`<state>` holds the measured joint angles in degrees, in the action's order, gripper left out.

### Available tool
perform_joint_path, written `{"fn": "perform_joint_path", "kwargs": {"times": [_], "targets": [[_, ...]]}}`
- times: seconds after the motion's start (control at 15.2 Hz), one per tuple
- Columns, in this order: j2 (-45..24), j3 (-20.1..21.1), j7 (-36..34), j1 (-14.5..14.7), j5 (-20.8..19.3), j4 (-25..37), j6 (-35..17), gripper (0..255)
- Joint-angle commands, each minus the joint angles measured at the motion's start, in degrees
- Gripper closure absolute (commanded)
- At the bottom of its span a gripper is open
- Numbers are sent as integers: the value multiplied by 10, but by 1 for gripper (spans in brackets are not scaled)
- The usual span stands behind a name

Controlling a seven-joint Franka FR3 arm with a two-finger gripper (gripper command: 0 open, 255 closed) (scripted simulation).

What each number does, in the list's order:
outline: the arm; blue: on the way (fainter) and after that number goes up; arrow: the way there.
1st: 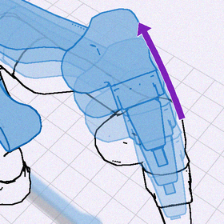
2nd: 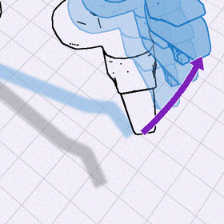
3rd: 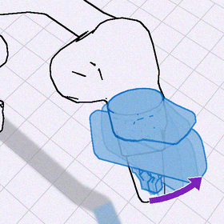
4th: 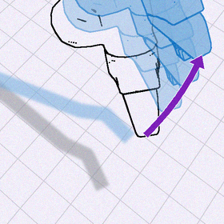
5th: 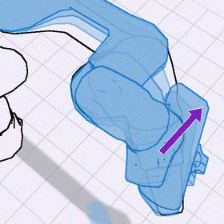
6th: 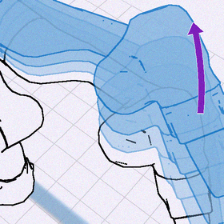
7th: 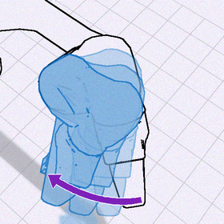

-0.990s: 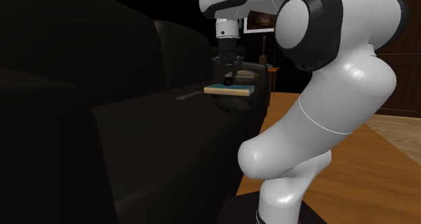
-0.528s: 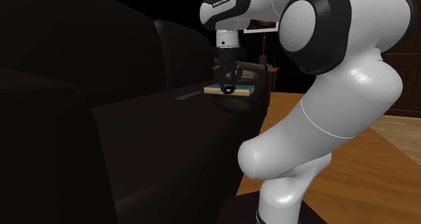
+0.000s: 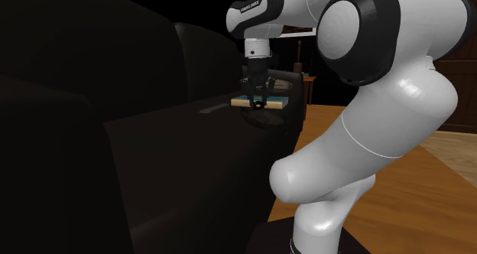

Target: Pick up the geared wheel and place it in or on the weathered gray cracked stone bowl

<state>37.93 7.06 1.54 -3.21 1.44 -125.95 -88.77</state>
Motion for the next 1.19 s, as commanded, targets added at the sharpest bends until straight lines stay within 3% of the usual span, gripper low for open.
{"fn": "perform_joint_path", "kwargs": {"times": [0.0,0.07,0.4,0.66,1.12], "targets": [[0,0,0,0,0,0,0,255],[0,0,0,0,0,0,0,0],[0,0,0,0,0,0,0,0],[-25,1,-2,-2,-2,93,68,0],[-25,1,-2,-2,-2,93,68,0]]}}
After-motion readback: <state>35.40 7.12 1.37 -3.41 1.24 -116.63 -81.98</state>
